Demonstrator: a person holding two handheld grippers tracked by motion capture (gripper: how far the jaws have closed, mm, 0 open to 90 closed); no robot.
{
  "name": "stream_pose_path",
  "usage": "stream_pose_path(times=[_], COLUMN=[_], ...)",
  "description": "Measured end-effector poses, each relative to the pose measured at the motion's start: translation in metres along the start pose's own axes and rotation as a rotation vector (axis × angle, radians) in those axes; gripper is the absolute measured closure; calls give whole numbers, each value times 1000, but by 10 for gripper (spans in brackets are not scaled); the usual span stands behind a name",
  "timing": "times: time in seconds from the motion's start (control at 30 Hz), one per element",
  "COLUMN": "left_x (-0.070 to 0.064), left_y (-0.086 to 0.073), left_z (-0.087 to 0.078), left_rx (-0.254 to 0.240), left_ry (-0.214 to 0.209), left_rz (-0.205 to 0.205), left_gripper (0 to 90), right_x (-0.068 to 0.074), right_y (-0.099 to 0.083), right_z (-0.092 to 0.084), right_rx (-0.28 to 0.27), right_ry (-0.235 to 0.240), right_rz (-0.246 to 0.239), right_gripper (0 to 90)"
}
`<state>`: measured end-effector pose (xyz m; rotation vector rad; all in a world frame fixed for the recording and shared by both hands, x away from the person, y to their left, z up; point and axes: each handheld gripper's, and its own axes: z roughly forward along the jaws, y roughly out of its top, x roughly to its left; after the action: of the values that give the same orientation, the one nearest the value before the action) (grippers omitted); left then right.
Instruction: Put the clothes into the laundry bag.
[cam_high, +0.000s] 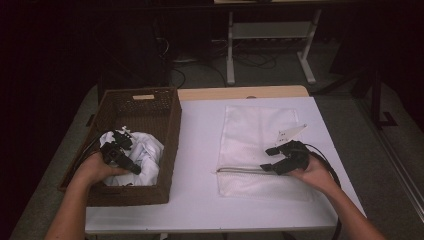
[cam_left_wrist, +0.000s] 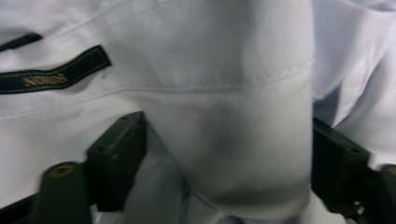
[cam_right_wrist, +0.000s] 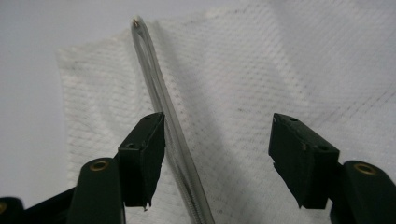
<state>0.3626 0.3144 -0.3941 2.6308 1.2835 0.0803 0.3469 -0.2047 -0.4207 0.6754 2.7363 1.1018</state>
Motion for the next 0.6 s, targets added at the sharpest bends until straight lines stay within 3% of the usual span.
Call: stream_pose_path(times=[0.03,0.2,0.47,0.6], left_x=[-2,-3,-2,-2], left_y=[-2,-2,-3,-3], left_z=[3,4,4,4], left_rx=[-10,-17,-40,-42], left_ry=[25,69,83,87], left_rz=[4,-7,-33,-48], left_gripper=[260,355,413,413], right_x=[0,3,8,10], right_y=[-1,-3,-1,0], right_z=[3,16,28,32], right_rx=[14,69,110,134], right_ry=[-5,-3,11,-5], right_rz=[-8,-64,-127,-154], right_gripper=[381,480,630,759])
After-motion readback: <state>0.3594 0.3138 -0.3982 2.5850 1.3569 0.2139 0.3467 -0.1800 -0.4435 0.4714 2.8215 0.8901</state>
